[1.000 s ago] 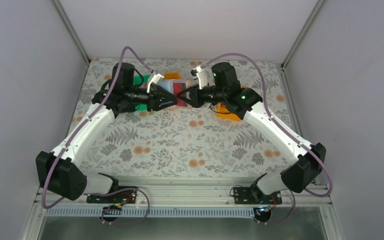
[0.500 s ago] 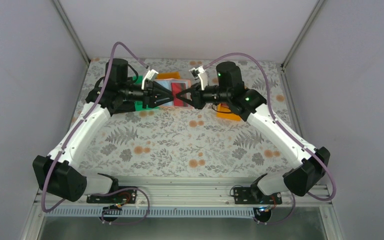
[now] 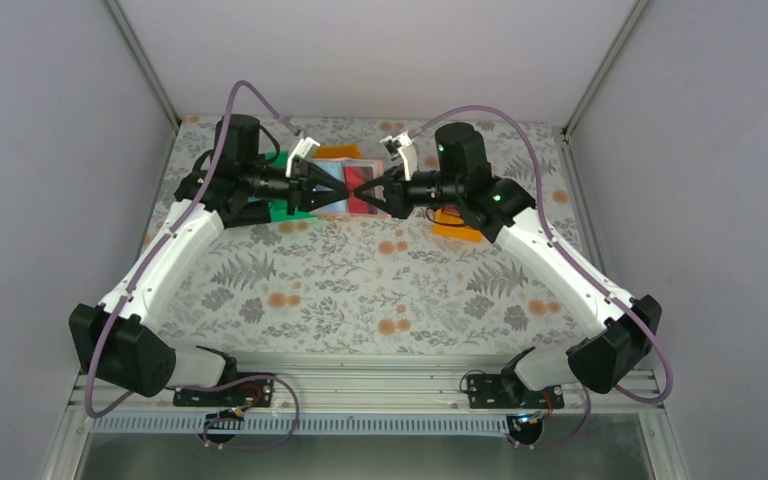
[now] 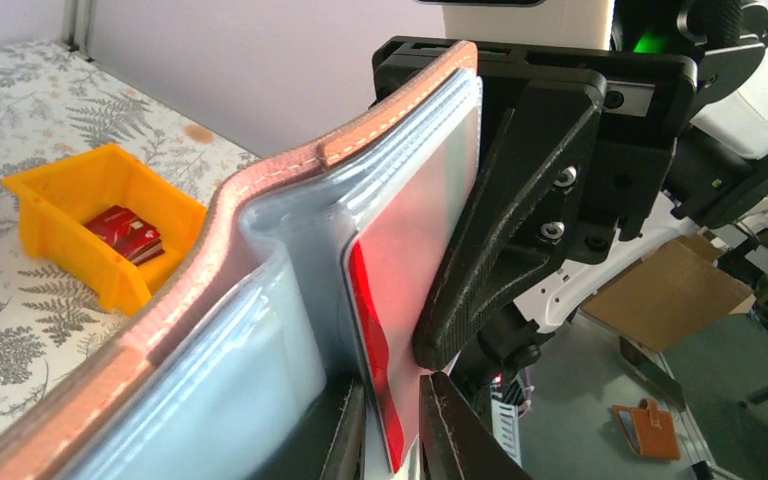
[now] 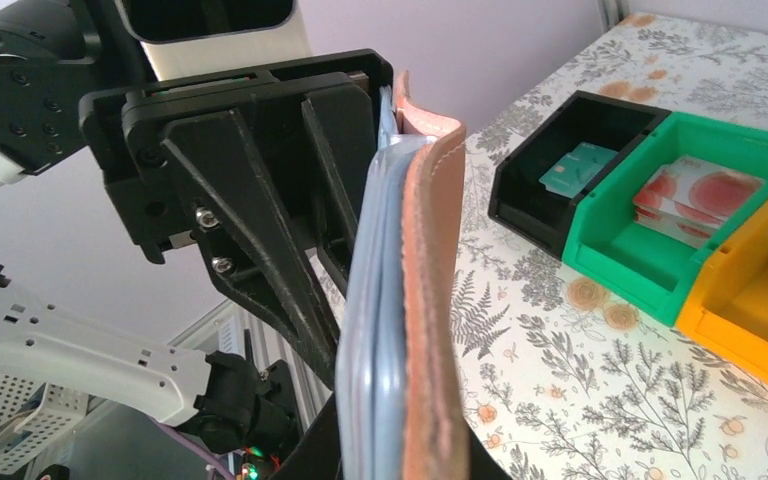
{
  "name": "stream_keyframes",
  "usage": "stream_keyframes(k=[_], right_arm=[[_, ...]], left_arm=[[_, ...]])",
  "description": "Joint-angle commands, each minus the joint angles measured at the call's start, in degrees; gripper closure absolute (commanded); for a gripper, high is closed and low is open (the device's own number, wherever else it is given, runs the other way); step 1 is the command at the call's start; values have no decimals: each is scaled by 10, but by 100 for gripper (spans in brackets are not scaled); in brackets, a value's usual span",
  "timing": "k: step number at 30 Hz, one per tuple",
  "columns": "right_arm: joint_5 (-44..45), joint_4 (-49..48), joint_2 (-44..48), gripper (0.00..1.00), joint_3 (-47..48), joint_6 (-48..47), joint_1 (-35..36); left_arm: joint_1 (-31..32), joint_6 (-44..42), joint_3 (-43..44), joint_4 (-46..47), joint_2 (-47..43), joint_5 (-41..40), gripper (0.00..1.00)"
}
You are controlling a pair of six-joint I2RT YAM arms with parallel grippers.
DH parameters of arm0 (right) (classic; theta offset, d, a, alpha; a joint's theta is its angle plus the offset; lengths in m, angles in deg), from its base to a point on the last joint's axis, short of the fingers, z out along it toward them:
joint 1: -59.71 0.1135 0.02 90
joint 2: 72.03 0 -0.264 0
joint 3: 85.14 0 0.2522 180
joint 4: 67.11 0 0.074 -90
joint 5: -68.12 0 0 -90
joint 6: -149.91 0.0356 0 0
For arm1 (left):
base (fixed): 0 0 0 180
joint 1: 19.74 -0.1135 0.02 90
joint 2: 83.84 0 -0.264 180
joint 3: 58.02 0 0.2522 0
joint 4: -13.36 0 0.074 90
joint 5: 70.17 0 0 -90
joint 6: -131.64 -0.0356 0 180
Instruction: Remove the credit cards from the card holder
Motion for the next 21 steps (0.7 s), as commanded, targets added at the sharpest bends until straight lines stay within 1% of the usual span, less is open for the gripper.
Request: stream_keyframes(k=[1, 4, 7, 9, 11, 18, 21], right_arm=[[-18, -53, -13, 96, -2, 0, 25], [56, -41, -30, 96, 12, 24, 25], [80, -45, -54, 96, 29, 49, 29], [112, -40, -66, 96, 41, 53, 39], [133, -39, -73, 96, 45, 66, 41], [137, -60, -91, 96, 36, 102, 41], [133, -66, -102, 96, 43, 113, 42]], left_arm=[[30, -4, 24, 31, 14, 71, 84], [30, 6, 27, 35, 16, 67, 84], [30, 36, 25, 54, 23, 38, 92], [30, 48, 25, 58, 29, 21, 94], [30, 61, 21, 67, 33, 20, 95], [31, 74, 15, 81, 32, 39, 95], [28, 84, 18, 88, 33, 51, 93]])
